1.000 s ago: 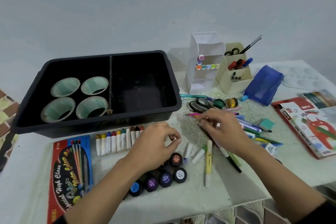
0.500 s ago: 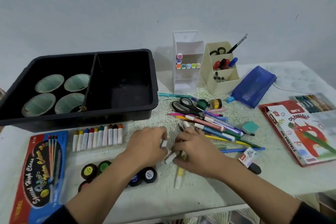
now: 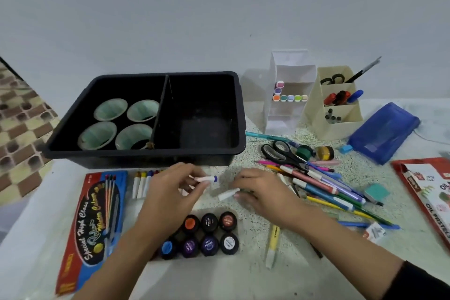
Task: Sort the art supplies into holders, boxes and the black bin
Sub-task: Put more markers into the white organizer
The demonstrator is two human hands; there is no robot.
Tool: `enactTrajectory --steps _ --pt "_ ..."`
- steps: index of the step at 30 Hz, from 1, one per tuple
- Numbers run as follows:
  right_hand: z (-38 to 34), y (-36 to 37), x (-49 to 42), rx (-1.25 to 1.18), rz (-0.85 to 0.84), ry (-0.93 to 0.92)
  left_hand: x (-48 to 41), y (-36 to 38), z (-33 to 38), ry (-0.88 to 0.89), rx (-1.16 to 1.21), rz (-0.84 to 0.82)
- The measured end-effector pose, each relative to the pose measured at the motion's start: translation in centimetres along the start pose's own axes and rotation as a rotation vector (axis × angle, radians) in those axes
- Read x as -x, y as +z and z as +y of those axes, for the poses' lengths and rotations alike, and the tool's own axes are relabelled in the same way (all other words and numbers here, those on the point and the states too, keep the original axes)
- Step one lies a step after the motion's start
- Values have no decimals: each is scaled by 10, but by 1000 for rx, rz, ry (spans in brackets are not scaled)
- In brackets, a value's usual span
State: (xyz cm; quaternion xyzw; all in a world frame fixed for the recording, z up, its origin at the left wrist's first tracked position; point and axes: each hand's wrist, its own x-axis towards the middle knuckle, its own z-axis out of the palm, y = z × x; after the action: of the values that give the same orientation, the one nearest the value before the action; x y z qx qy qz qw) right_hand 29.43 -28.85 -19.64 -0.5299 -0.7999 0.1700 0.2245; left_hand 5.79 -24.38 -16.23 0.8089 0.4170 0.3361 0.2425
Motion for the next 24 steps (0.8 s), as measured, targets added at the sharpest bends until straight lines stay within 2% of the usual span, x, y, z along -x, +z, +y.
enactTrajectory --steps 3,6,19,24 --pt "-5 11 -17 -59 27 -12 13 -14 -22 -8 -86 77" --pt "-8 18 -34 -36 52 -10 14 -17 -44 1 -132 72" --pt "-22 40 -57 69 87 30 -13 2 -69 177 -208 -265" --pt "-32 40 -60 128 196 67 -17 -6 -77 225 -270 -272"
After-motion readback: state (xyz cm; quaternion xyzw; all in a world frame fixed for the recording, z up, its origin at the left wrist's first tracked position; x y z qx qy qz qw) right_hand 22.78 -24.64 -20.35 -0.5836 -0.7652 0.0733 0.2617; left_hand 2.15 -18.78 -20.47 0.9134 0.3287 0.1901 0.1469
